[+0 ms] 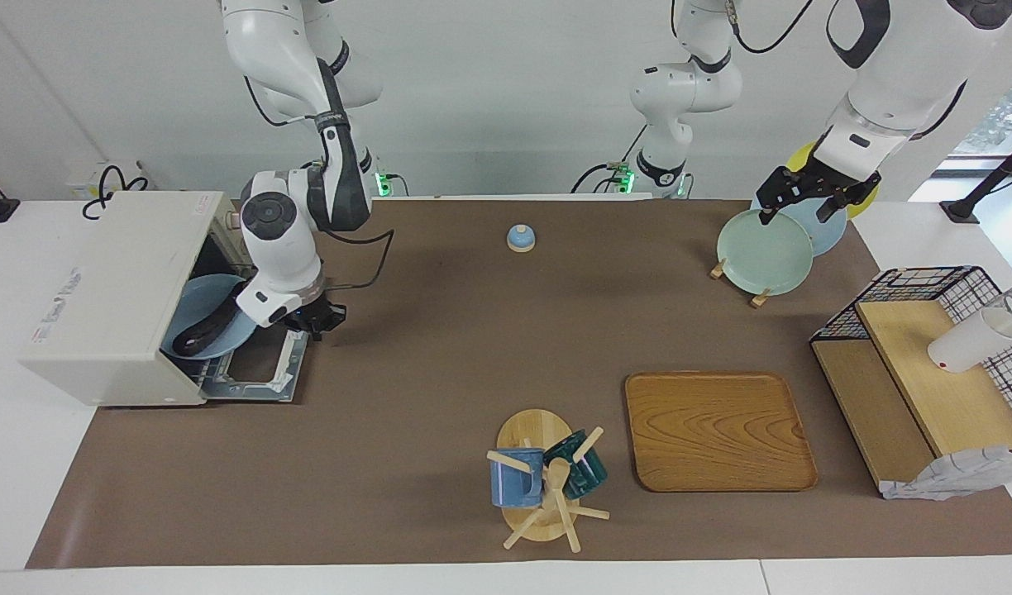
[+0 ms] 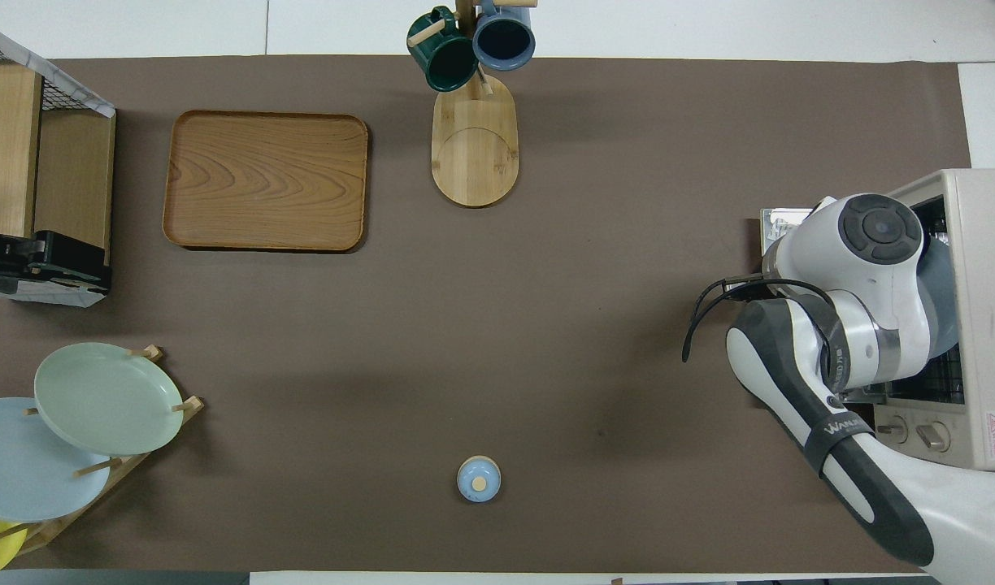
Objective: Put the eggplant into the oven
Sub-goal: 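Withdraw the right gripper out of the oven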
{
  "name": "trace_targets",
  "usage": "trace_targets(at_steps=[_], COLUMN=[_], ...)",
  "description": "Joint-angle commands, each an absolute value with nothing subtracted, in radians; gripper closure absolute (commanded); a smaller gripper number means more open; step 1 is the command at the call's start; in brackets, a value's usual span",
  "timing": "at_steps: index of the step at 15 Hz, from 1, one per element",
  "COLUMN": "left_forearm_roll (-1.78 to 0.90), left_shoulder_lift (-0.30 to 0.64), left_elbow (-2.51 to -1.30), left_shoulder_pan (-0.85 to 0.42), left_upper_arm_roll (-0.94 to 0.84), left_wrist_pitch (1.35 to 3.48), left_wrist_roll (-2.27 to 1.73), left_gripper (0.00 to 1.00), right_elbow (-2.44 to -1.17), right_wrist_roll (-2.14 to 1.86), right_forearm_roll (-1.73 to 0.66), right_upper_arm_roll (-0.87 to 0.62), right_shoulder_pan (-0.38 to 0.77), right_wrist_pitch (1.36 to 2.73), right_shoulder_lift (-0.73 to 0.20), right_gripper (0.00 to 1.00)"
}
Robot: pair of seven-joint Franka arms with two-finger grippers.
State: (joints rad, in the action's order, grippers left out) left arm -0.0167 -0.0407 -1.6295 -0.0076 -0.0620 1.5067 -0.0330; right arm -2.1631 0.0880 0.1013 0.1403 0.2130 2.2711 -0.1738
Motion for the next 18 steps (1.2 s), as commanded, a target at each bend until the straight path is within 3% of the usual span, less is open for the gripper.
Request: trace_targets(at_steps=[1, 7, 13, 18], left_forearm_roll=[0.002, 0.002, 0.003, 0.002], left_shoulder_lift=[-0.051, -0.051, -0.051, -0.051], left_elbow=[-1.631, -1.631, -1.631, -1.631], left_shoulder_pan=[-0.008, -0.006, -0.006, -0.008], left_upper_arm_roll=[-0.063, -0.063, -0.063, -0.063], left_wrist_pitch=[1.493, 1.493, 1.493, 1.493], left_wrist_roll=[-0.029, -0.029, -0.029, -0.029], left_gripper=[0.0, 0.0, 0.0, 0.0], right_elbow=[-2.2, -2.184, -1.981, -1.947], right_wrist_roll=[0.094, 0.081, -0.076, -0.202], right_forearm_roll=[0.091, 0.153, 0.235, 0.225], right_upper_arm_roll=[0.133, 0.135, 0.141, 0.141], right_shoulder_pan=[0.183, 0.19, 0.166, 0.085], right_wrist_pitch=[2.31, 2.286, 2.018, 1.908], right_shoulder_lift=[-0.161, -0.164, -0.155, -0.081], right_gripper=[1.0, 1.0, 1.0, 1.0])
